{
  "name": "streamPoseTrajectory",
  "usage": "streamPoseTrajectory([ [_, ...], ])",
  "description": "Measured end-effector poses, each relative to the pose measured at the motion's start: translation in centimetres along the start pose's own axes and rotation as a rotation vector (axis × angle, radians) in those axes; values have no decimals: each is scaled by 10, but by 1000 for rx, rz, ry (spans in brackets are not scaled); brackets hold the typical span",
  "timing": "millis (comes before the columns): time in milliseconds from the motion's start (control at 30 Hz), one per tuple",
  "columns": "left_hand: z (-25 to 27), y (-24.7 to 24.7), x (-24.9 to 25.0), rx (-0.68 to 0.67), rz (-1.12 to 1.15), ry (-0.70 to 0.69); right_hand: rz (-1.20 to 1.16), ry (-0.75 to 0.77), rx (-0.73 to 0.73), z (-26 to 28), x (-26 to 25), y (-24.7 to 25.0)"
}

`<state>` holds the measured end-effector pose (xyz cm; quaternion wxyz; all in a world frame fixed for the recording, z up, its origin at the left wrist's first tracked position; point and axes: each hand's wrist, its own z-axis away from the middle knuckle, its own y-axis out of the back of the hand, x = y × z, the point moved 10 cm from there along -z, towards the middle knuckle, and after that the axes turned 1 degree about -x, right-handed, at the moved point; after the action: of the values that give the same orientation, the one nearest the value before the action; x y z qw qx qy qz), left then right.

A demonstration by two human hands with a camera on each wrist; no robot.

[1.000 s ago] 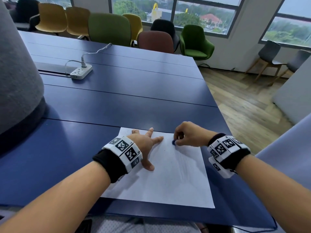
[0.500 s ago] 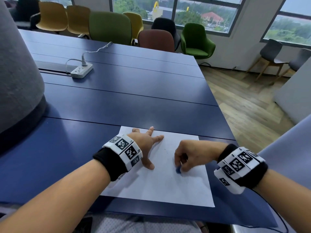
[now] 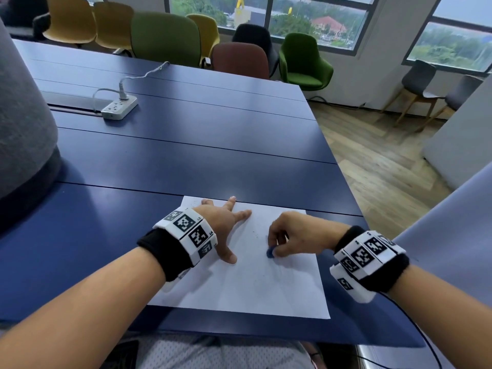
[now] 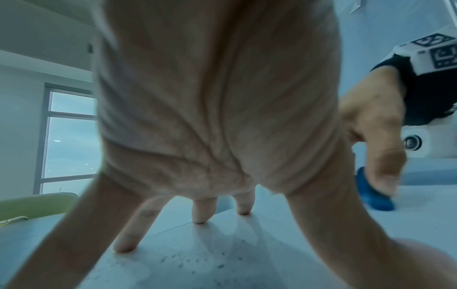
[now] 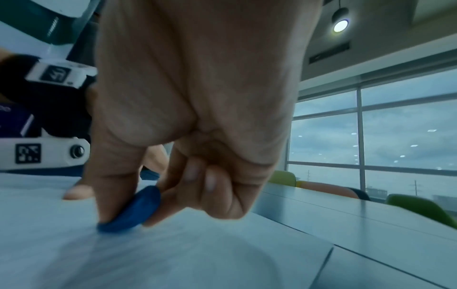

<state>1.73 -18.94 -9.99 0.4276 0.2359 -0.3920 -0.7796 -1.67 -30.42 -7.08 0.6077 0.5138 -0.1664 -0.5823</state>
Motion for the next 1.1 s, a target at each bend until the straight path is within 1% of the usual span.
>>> streamPoseTrajectory([
  [33,0,-1,1,0,-1,0,-17,-1,15,1,1,0],
  [67,0,0,1,3,-6,1,-36,10,-29,3,-2,-7],
  [133,1,0,1,6,-14,4,-62,35,-219,12,-13,-32],
  [167,1,0,1,5,-18,5,-62,40,-260,14,-15,-36],
  [200,1,1,1,3,-22,4,-51,36,-233,11,-13,-30],
  [300,0,2,3,11,-28,-12,28,-24,36,-10,11,14],
  [333,0,2,5,17,-27,-26,51,-49,104,-15,20,27],
  [433,-1,4,10,37,-20,-84,127,-108,200,-27,34,45],
  [500,-2,6,11,36,-30,-104,143,-107,236,-29,35,50],
  [567,-3,7,13,21,-40,-102,127,-56,207,-27,29,45],
  [667,-5,9,16,4,-66,-91,74,-4,8,-23,20,27],
  [700,-6,8,17,-1,-72,-88,70,-10,-24,-22,18,25],
  [733,-7,8,17,-9,-81,-85,68,-21,-11,-24,19,29],
  [833,-9,6,16,-31,-115,-84,50,-45,170,-33,27,49],
  [867,-9,6,16,-33,-119,-83,40,-48,207,-34,29,52],
  [900,-9,7,16,-34,-123,-82,28,-44,206,-34,29,50],
  [933,-9,7,17,-35,-126,-81,16,-36,161,-31,28,45],
  [1000,-9,7,16,-39,-122,-70,3,-33,-6,-26,22,28],
  [1033,-9,7,15,-42,-121,-65,4,-38,-65,-24,21,23],
  [1067,-8,6,15,-42,-121,-66,6,-44,-73,-25,21,23],
  [1100,-8,6,16,-40,-122,-71,6,-48,-33,-28,22,28],
])
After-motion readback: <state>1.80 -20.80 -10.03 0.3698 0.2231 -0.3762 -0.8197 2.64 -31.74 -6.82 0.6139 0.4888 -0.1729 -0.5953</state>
